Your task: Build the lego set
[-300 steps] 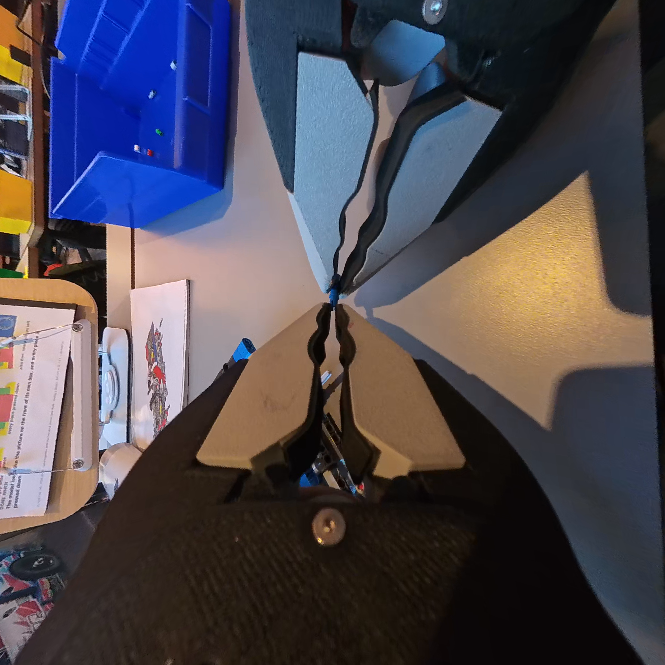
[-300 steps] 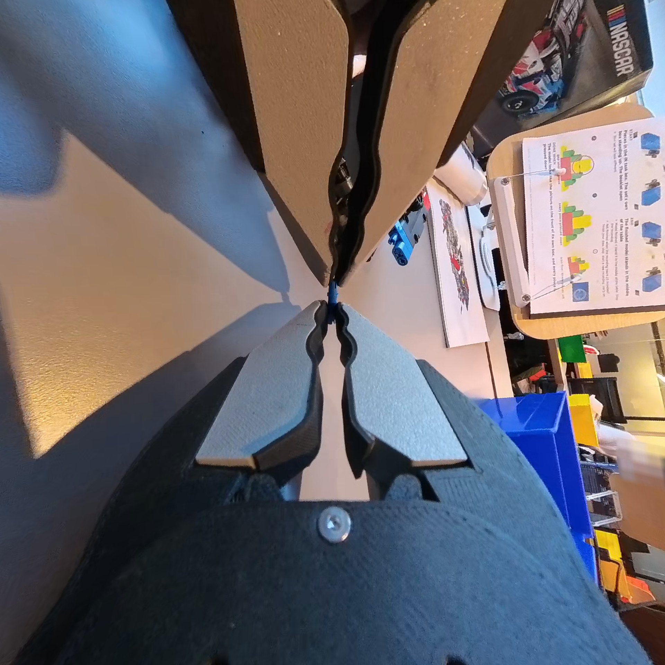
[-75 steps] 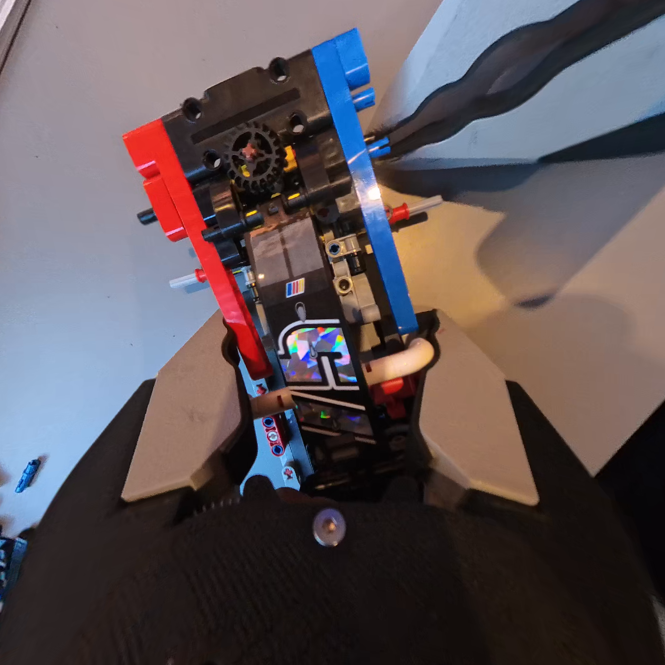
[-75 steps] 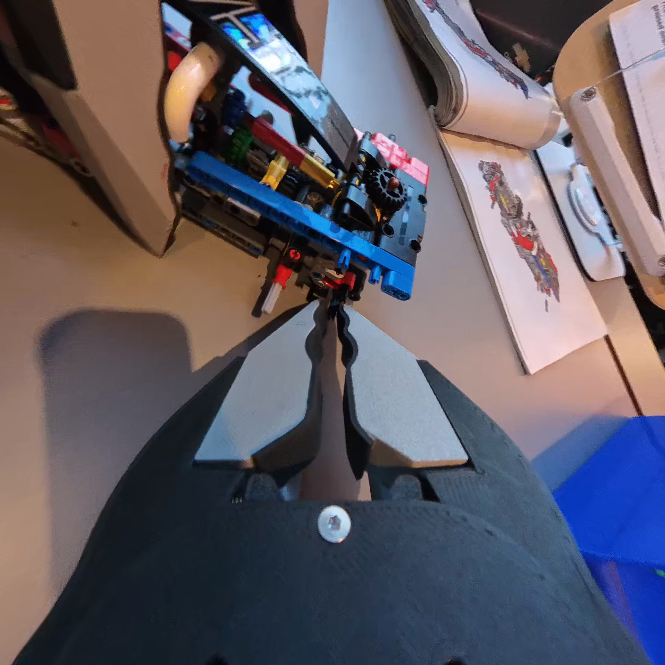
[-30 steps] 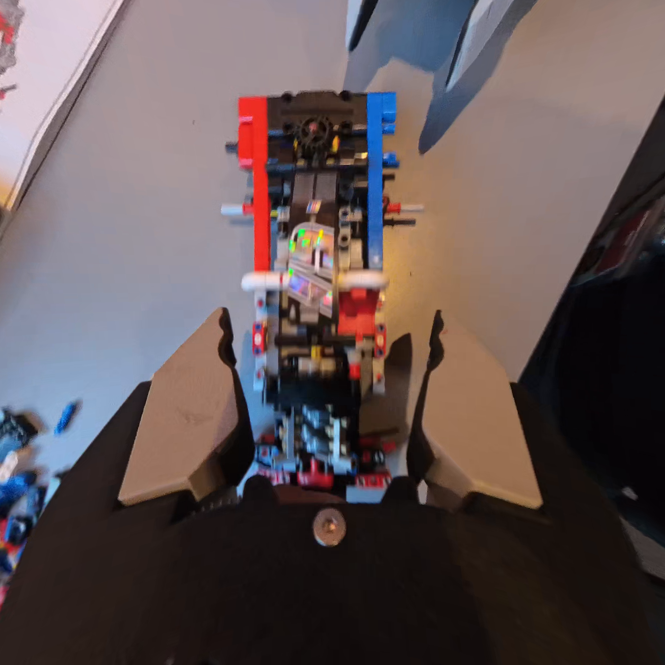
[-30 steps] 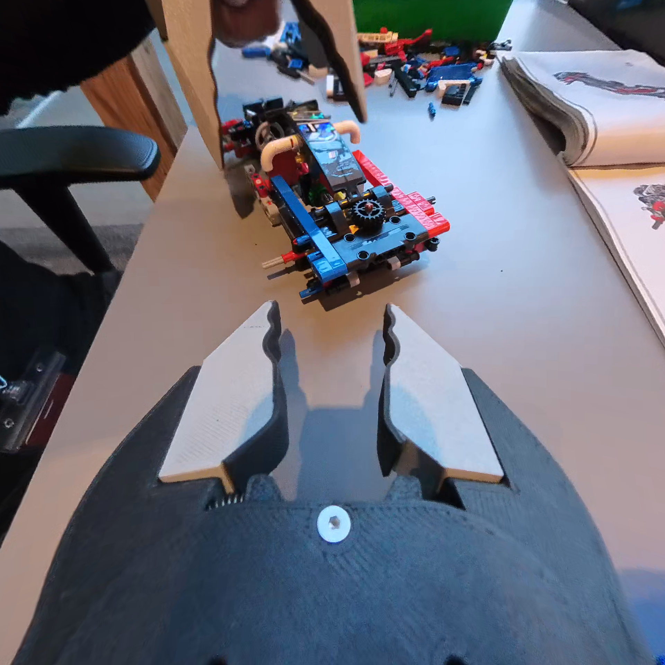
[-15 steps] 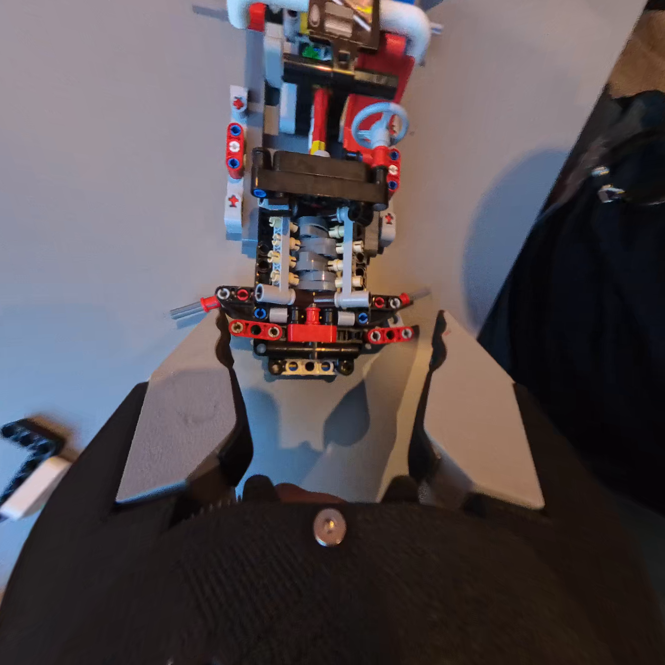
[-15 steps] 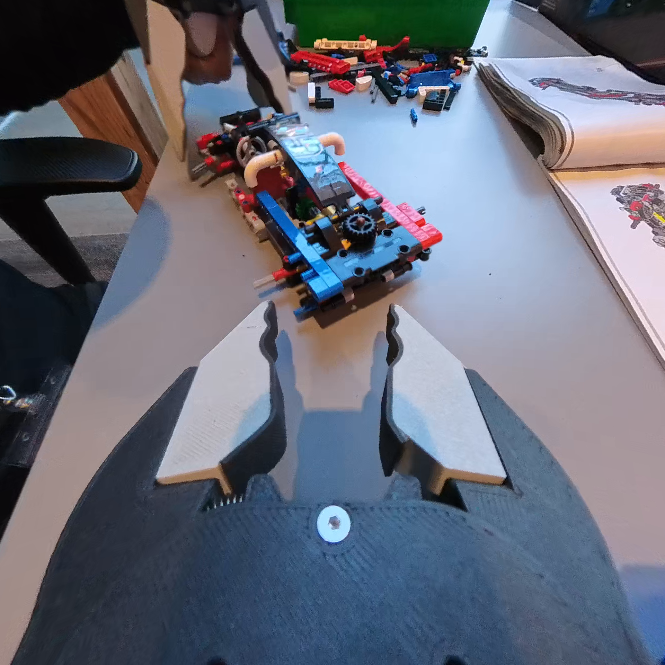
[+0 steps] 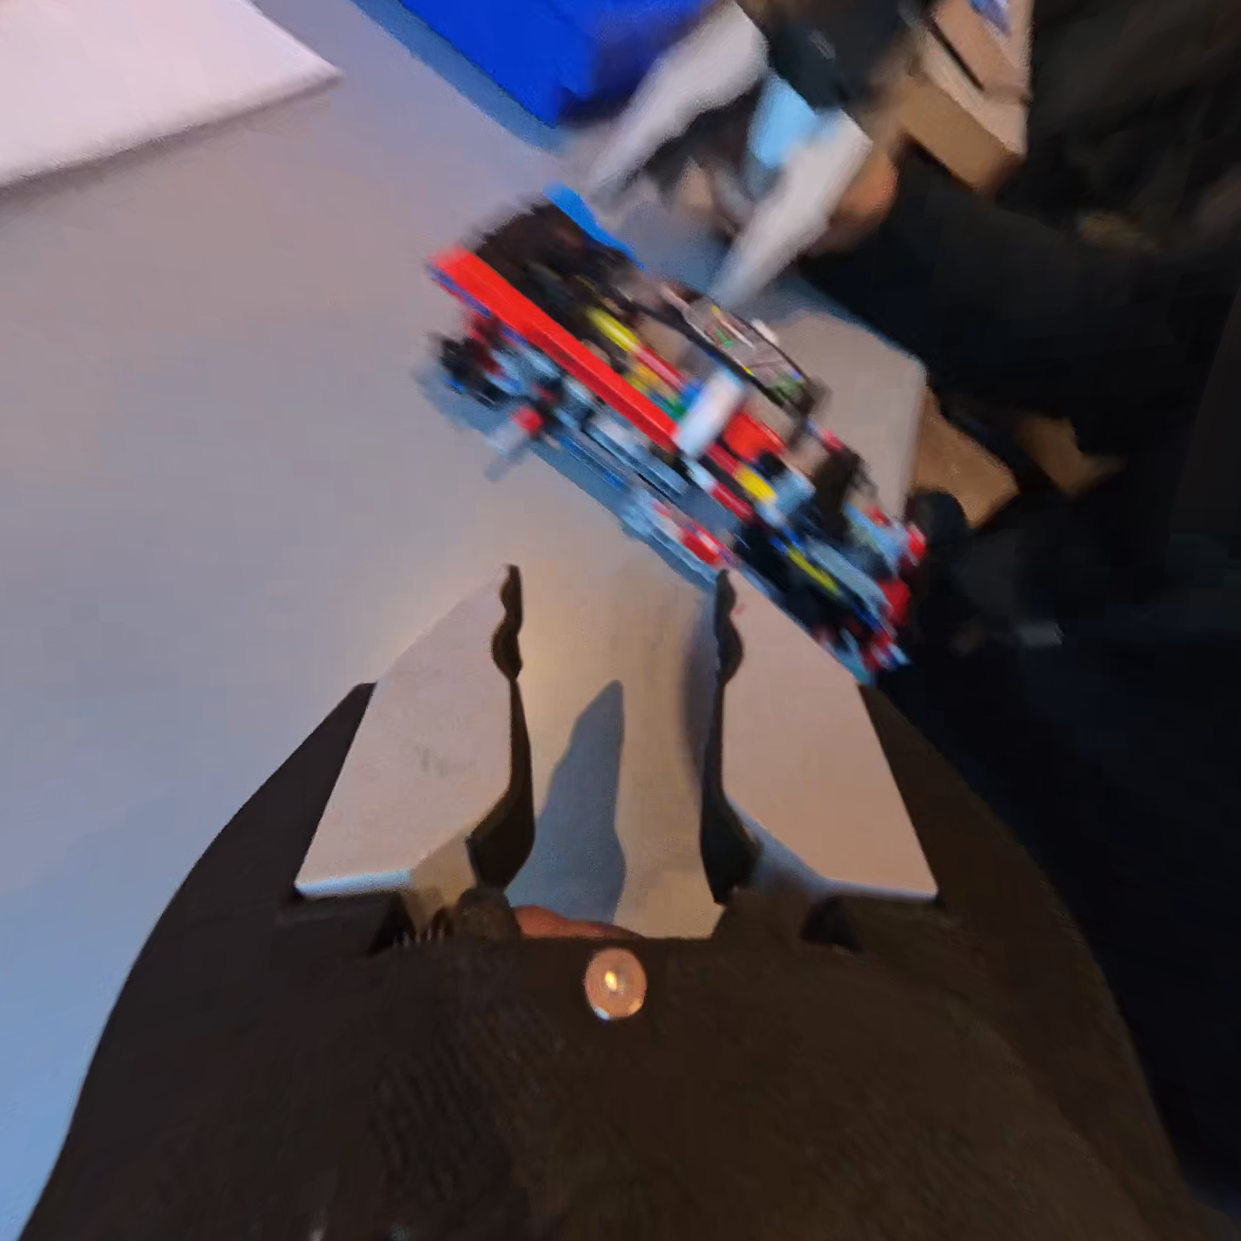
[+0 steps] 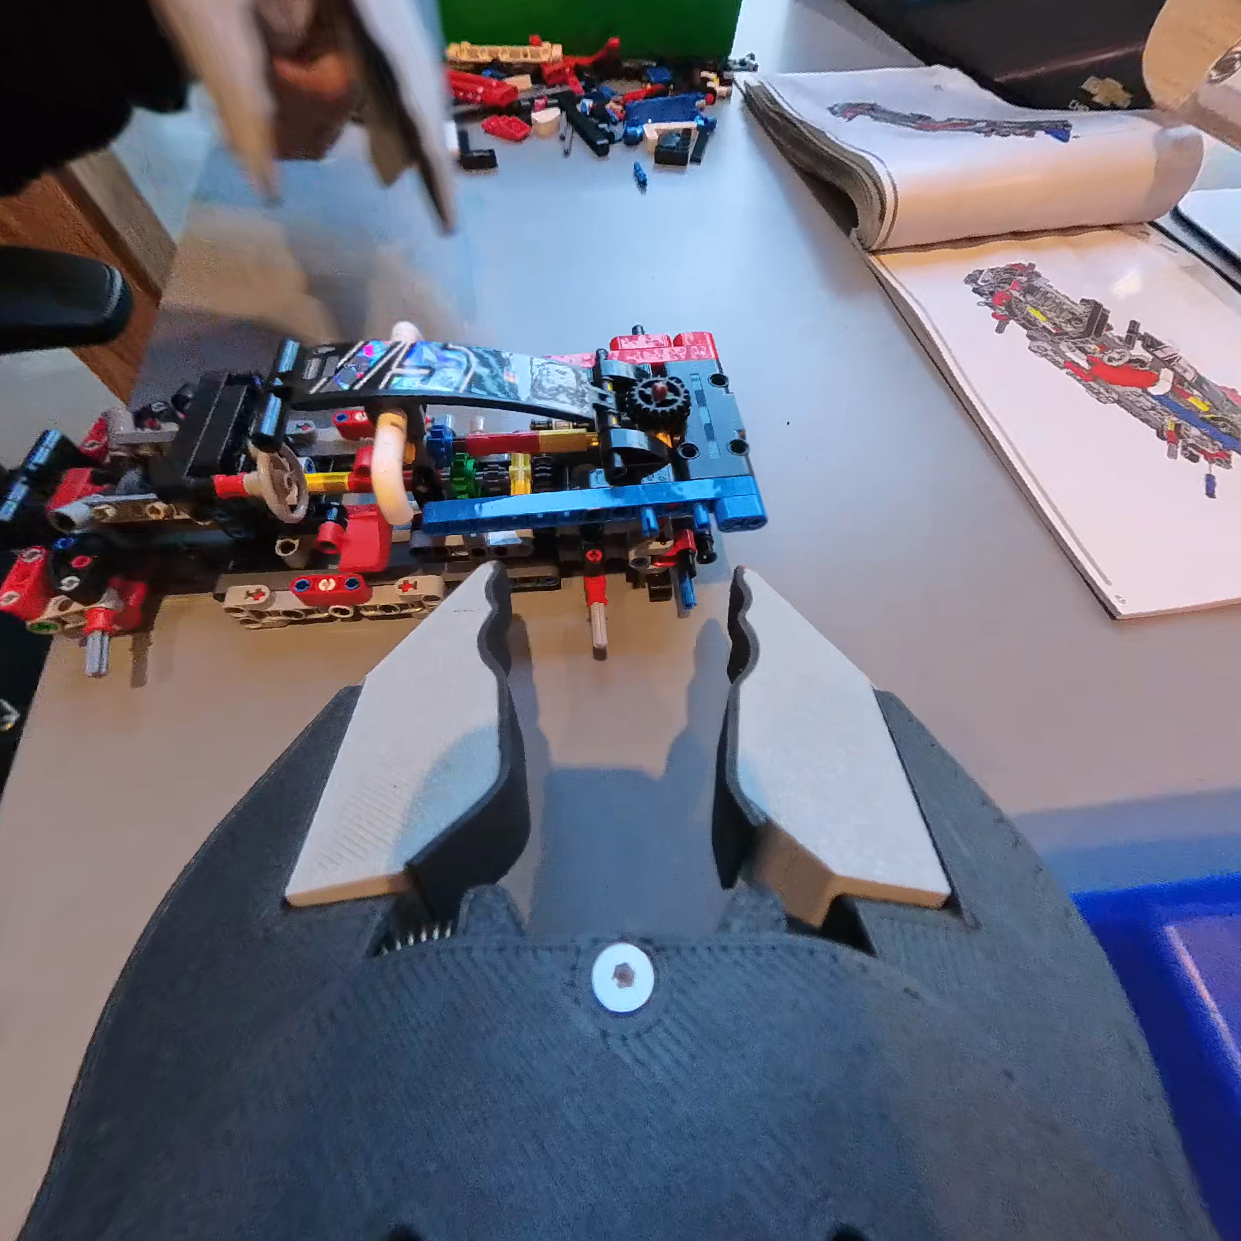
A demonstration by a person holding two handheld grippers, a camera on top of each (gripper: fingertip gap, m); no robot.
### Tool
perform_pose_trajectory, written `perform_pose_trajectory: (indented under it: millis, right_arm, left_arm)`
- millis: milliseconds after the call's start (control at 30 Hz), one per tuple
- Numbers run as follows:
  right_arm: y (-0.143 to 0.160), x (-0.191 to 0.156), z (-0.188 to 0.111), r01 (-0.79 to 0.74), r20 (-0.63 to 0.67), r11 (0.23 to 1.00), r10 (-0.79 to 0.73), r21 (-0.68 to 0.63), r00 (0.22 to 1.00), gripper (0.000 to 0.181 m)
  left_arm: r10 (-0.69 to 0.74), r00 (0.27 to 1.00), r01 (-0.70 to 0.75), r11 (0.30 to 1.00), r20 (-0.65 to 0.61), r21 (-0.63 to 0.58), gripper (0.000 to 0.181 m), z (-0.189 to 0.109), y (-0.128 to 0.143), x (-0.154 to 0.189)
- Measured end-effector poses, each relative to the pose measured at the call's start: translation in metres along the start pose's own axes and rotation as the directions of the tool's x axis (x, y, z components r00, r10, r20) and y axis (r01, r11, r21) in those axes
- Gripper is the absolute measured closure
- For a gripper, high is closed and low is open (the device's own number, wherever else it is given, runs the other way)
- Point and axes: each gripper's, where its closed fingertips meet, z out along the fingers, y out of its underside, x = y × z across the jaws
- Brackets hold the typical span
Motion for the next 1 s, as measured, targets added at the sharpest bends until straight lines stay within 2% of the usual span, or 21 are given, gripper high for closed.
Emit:
perform_pose_trajectory:
  millis: [100, 167, 233, 300, 433, 533, 767, 867, 1000]
  right_arm:
    - [0.002, 0.005, 0.004, -0.004, 0.03, 1.0, 0.005, -0.023, 1.0, 0.12]
    - [0.003, 0.009, 0.007, -0.002, 0.06, 0.999, 0.004, -0.037, 0.998, 0.125]
    - [0.006, 0.011, 0.011, 0.012, 0.086, 0.998, -0.006, -0.069, 0.996, 0.125]
    - [0.009, 0.012, 0.015, 0.029, 0.105, 0.996, -0.019, -0.09, 0.994, 0.124]
    - [-0.002, 0.016, 0.021, 0.023, 0.116, 0.998, -0.017, -0.051, 0.993, 0.128]
    - [-0.002, 0.017, 0.027, 0.019, 0.141, 0.997, -0.009, -0.069, 0.99, 0.128]
    - [0.002, 0.02, 0.027, 0.033, 0.134, 0.995, -0.021, -0.089, 0.991, 0.124]
    - [0.008, 0.025, 0.016, 0.025, 0.094, 0.995, -0.016, -0.093, 0.995, 0.125]
    - [-0.001, 0.02, -0.009, -0.047, 0.058, 0.999, 0.046, 0.022, 0.997, 0.127]
  left_arm:
    - [-0.038, 0.999, 0.037, 0.999, 0.038, 0.031, 0.13, 0.026, -0.031, -0.038]
    - [0.04, 0.994, -0.037, 0.999, 0.097, -0.036, 0.131, 0.046, -0.032, -0.06]
    - [0.13, 0.986, -0.12, 0.988, 0.1, -0.101, 0.131, 0.063, -0.028, -0.07]
    - [0.177, 0.982, -0.168, 0.977, 0.065, -0.133, 0.13, 0.077, -0.026, -0.07]
    - [0.282, 0.959, -0.285, 0.954, -0.041, -0.098, 0.125, 0.091, -0.034, -0.05]
    - [0.302, 0.952, -0.306, 0.947, -0.049, -0.103, 0.125, 0.101, -0.038, -0.049]
    - [0.254, 0.965, -0.258, 0.962, -0.057, -0.085, 0.124, 0.097, -0.038, -0.052]
    - [0.204, 0.979, -0.205, 0.975, -0.031, -0.088, 0.121, 0.082, -0.028, -0.056]
    - [0.125, 0.99, -0.123, 0.992, 0.071, -0.027, 0.12, 0.049, -0.015, -0.059]
